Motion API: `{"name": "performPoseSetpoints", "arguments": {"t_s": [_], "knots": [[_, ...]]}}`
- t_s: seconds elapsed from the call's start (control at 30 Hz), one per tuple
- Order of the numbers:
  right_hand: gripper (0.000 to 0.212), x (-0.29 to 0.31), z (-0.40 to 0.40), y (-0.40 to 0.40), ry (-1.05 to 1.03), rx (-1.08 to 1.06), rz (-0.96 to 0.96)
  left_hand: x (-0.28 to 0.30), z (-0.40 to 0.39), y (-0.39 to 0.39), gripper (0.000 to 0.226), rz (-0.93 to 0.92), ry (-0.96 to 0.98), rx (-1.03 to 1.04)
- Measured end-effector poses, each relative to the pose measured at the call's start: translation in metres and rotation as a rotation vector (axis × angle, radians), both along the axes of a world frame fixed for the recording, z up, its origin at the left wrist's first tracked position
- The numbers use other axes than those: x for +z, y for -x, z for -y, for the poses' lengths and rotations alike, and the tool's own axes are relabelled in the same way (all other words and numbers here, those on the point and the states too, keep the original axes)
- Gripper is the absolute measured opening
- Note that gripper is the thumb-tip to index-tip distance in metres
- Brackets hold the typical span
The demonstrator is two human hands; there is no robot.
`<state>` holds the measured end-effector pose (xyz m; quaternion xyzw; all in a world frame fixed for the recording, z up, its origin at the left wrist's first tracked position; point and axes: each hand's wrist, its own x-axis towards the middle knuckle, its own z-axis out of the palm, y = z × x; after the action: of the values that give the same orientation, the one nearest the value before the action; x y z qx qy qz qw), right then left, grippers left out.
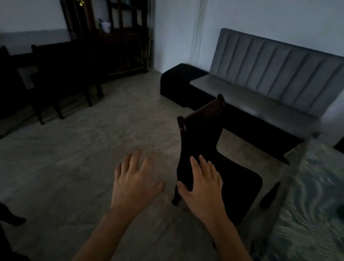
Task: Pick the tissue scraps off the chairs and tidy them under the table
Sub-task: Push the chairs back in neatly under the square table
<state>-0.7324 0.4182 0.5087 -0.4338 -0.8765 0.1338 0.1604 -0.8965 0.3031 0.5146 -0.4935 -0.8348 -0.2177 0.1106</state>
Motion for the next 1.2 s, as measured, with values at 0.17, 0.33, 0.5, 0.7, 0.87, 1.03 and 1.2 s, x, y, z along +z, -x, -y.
{"name": "performPoseSetpoints", "arguments": {"t_s": [0.17,0.33,0.5,0.7,0.87,1.03,1.2], "knots": [[0.082,-0.009,-0.083,0.086,0.021,0.035,0.006,-0.007,-0.082,0.081,0.079,-0.006,0.026,0.041],[0.081,-0.003,-0.164,0.163,0.046,0.072,-0.018,0.004,-0.164,0.156,0.081,0.002,0.045,0.058],[0.081,0.005,-0.234,0.222,0.052,0.054,-0.037,0.018,-0.238,0.217,0.08,0.005,0.025,0.052],[0.08,0.001,-0.306,0.28,0.029,0.011,-0.055,0.015,-0.317,0.279,0.082,0.042,0.032,-0.007],[0.077,-0.009,-0.374,0.347,0.049,-0.074,-0.09,0.006,-0.4,0.352,0.081,0.063,0.045,-0.081],[0.078,-0.012,-0.439,0.408,0.055,-0.189,-0.095,0.004,-0.486,0.424,0.084,0.111,0.071,-0.199],[0.079,-0.012,-0.493,0.438,0.029,-0.317,-0.092,0.009,-0.569,0.463,0.082,0.119,0.076,-0.334]]}}
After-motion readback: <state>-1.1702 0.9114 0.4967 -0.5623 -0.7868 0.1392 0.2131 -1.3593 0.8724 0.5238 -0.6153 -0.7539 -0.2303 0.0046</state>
